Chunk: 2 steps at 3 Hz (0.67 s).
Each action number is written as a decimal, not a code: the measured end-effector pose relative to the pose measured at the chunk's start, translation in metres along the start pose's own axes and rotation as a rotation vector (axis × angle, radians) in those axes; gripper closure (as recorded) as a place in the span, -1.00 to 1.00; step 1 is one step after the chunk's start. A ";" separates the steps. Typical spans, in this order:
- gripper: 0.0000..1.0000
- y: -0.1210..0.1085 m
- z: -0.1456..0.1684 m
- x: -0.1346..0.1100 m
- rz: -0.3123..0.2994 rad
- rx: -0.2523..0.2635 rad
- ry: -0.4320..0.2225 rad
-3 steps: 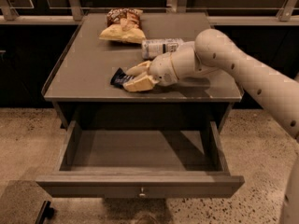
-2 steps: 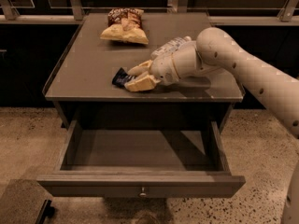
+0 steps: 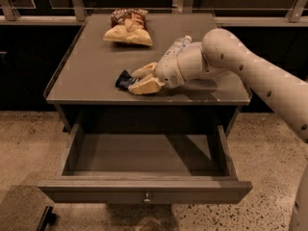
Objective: Pick rxbar blueberry from top drawer and place on counter
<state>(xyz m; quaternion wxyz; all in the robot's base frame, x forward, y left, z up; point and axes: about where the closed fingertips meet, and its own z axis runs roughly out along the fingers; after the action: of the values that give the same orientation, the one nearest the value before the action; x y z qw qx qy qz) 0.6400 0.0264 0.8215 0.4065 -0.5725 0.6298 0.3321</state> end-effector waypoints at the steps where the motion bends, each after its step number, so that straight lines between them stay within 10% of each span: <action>1: -0.75 0.000 0.000 0.000 0.000 0.000 0.000; 2: -1.00 0.000 0.000 0.000 0.000 0.000 0.000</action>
Offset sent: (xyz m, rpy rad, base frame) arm 0.0000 0.0000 0.0000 0.0000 0.0000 0.0000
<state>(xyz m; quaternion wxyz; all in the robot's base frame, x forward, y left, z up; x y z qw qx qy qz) 0.6400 0.0265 0.8214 0.4065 -0.5726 0.6298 0.3322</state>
